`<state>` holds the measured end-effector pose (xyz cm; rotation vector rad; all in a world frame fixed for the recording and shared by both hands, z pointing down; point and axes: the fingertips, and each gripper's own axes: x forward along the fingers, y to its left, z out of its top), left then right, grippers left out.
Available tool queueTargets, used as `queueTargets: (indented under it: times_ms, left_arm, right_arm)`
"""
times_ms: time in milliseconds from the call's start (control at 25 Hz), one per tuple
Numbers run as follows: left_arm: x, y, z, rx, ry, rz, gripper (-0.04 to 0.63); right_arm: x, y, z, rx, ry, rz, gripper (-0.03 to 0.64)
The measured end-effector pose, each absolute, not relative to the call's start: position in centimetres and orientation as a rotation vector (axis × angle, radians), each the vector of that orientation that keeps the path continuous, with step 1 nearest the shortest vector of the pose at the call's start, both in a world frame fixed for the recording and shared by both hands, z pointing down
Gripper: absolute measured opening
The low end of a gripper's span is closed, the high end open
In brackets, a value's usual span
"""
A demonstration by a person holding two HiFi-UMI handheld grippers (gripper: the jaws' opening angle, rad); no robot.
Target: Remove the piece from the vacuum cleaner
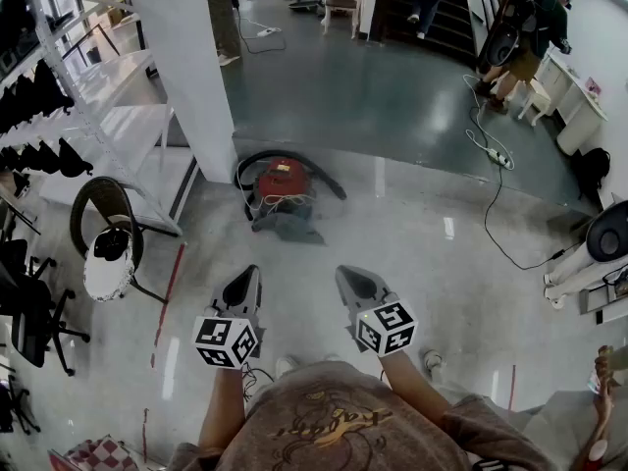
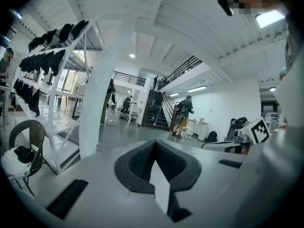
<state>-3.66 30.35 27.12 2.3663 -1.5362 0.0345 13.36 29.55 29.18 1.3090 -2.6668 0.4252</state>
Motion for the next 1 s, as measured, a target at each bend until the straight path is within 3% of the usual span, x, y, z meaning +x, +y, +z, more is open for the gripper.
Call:
queueTargets:
  times_ms: [1000]
  left_arm:
    - [-5.8, 28.6, 27.6, 2.504, -1.382, 0.065, 0.003]
  right_arm:
    - [9.3, 29.8, 30.3, 1.454, -2.591, 0.386, 0.000]
